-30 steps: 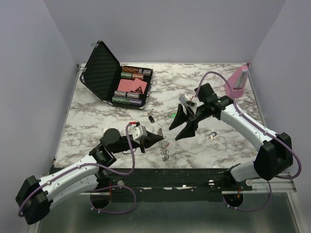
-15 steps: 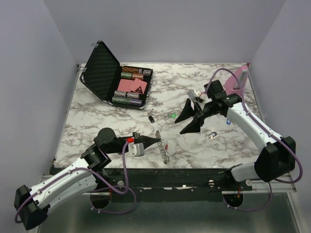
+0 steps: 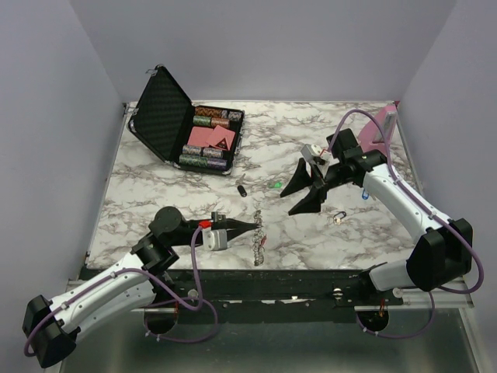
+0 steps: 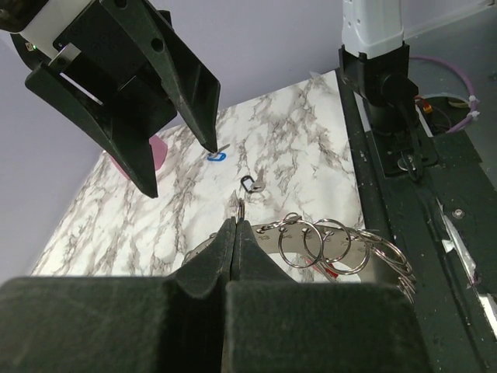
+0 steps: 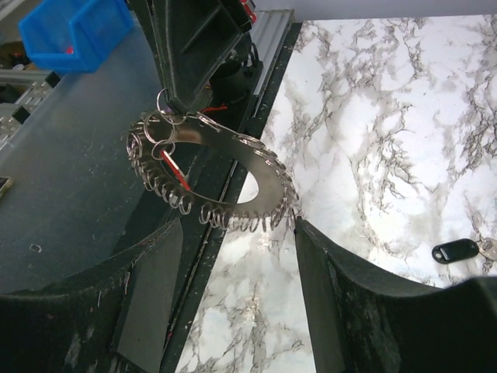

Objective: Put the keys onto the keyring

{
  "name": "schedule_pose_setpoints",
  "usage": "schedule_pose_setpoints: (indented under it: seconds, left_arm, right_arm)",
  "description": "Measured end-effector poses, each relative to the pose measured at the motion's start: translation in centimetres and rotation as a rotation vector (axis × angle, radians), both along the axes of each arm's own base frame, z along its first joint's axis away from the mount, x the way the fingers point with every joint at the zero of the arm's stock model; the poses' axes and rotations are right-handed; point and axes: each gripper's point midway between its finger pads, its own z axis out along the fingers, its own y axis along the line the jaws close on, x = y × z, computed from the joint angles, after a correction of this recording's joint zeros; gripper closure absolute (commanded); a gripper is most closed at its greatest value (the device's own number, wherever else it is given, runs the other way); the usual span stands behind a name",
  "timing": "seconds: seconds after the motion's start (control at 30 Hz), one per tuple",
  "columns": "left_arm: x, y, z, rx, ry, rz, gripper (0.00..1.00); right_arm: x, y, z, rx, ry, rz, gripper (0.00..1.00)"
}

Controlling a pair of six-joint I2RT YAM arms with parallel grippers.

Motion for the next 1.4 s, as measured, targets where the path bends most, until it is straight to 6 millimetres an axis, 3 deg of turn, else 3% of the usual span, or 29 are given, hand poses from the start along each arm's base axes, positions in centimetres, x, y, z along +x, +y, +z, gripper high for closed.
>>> schedule_pose_setpoints:
  seconds: [0.67,0.9,1.1,1.4]
  left_arm:
    - [-0.2,-0.1,-0.4,-0.058,0.228,-0.002,1.0]
    - [1.3,-0.4,-0.8,-0.104,0.404,0.046,1.0]
    - [2.9,-1.6,-2.8,-0.086,0.612,0.097,1.0]
    - [3.6,-2.5,-2.4,-0.127,0.686,0.085,1.0]
  right_arm:
    - [-0.2,0.0,-0.2,0.008,-0.003,0.006,0.27]
    - [-1.2,0.1,-0.8,-0.003,0.045,0.026,0.27]
    - [-2.5,0.9,-0.7,-0.01,0.076,0.069,0.33]
    - [-3.0,1.8,-1.2,-0.026,0.134,0.095,0.39]
